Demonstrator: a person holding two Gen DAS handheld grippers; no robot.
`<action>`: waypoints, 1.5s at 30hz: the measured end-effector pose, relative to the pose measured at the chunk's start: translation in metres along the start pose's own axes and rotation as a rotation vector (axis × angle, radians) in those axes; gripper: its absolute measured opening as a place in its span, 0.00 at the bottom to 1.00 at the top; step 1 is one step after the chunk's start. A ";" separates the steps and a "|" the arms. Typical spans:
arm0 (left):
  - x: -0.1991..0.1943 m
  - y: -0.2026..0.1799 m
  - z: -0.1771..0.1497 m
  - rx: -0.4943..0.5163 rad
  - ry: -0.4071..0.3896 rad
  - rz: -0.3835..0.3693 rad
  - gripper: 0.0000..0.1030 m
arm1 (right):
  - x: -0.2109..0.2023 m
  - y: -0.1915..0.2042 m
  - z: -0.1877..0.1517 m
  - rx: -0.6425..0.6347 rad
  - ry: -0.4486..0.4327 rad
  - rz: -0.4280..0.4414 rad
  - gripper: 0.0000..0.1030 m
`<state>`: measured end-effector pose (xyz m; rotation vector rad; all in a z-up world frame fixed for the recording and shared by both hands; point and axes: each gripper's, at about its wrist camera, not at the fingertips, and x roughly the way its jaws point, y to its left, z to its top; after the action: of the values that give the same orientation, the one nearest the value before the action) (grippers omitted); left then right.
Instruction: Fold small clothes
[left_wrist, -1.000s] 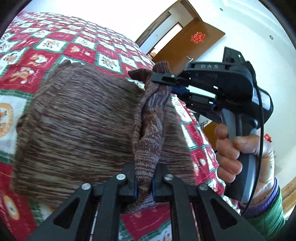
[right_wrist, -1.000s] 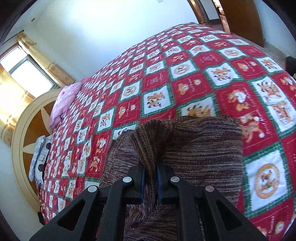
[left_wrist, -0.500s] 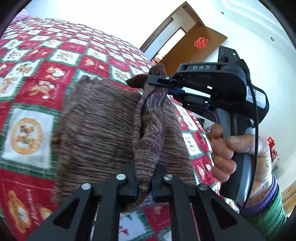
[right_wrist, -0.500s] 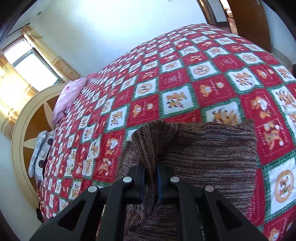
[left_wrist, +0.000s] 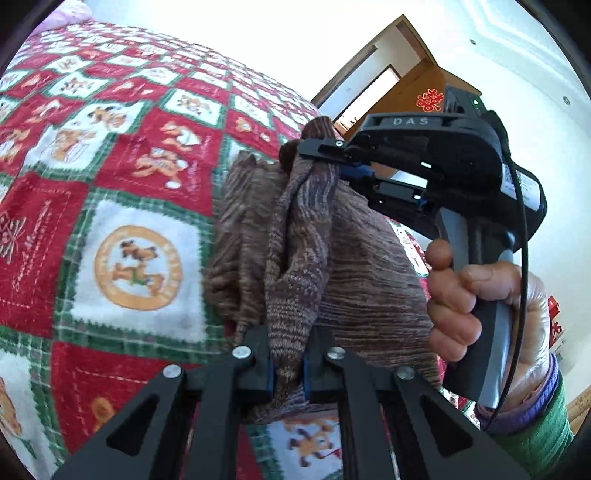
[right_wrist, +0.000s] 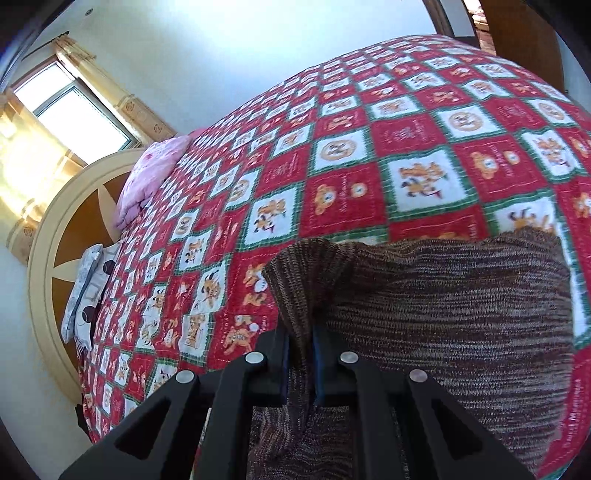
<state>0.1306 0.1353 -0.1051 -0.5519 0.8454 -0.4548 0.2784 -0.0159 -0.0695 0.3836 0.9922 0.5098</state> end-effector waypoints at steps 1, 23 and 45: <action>0.002 0.002 -0.002 -0.002 0.003 -0.002 0.10 | 0.007 0.002 -0.002 -0.008 0.012 -0.001 0.10; 0.005 0.026 -0.001 -0.108 -0.023 -0.106 0.13 | -0.024 0.006 -0.008 -0.065 -0.113 0.076 0.14; 0.010 0.038 0.000 -0.135 -0.033 -0.126 0.14 | -0.052 -0.003 -0.073 -0.027 -0.081 0.086 0.13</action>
<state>0.1423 0.1587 -0.1343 -0.7383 0.8159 -0.5046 0.1930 -0.0423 -0.0713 0.4208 0.8930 0.5808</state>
